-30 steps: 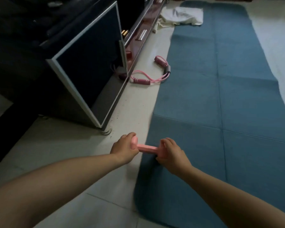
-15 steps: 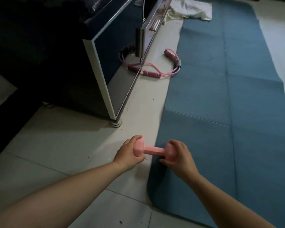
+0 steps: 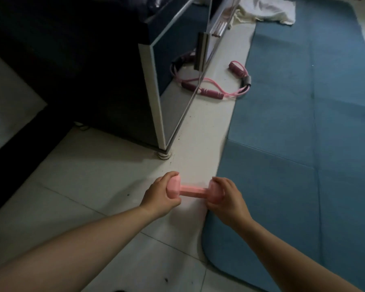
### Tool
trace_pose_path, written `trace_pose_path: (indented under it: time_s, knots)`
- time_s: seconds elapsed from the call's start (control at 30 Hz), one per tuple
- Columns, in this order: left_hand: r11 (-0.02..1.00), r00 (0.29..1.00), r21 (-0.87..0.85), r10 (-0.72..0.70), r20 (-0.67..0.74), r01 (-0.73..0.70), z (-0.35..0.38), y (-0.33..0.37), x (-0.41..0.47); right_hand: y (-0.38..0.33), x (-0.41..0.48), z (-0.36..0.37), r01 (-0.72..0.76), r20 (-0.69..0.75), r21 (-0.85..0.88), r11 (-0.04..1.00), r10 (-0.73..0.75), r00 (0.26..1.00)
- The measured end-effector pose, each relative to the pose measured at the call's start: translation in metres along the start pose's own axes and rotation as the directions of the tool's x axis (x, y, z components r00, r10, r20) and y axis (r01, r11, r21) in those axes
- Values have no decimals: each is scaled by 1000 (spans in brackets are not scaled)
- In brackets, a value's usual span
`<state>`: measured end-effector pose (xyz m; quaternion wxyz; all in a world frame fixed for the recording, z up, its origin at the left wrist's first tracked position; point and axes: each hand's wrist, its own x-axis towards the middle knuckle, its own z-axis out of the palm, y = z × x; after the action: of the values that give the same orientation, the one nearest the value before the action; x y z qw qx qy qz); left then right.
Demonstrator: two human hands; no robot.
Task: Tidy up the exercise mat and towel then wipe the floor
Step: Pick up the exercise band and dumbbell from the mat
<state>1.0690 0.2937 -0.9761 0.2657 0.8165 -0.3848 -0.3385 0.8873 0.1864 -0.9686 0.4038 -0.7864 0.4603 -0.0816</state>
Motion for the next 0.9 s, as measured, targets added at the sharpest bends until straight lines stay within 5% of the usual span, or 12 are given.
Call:
trace_pose_path:
  time_s: [0.43,0.7,0.9]
  knots:
    - [957,905,-108,-289,-314,268,-141,-130,-83,-168,22,139,344,324,-12,939,-322,890]
    - [925,841,-254,-367,-398,283,-189,-201,-105,-240,35,207,454,473,18,891,-408,781]
    - [926,814,-288,-358,-457,246,-207,-230,-92,-265,54,239,448,484,-47,893,-372,792]
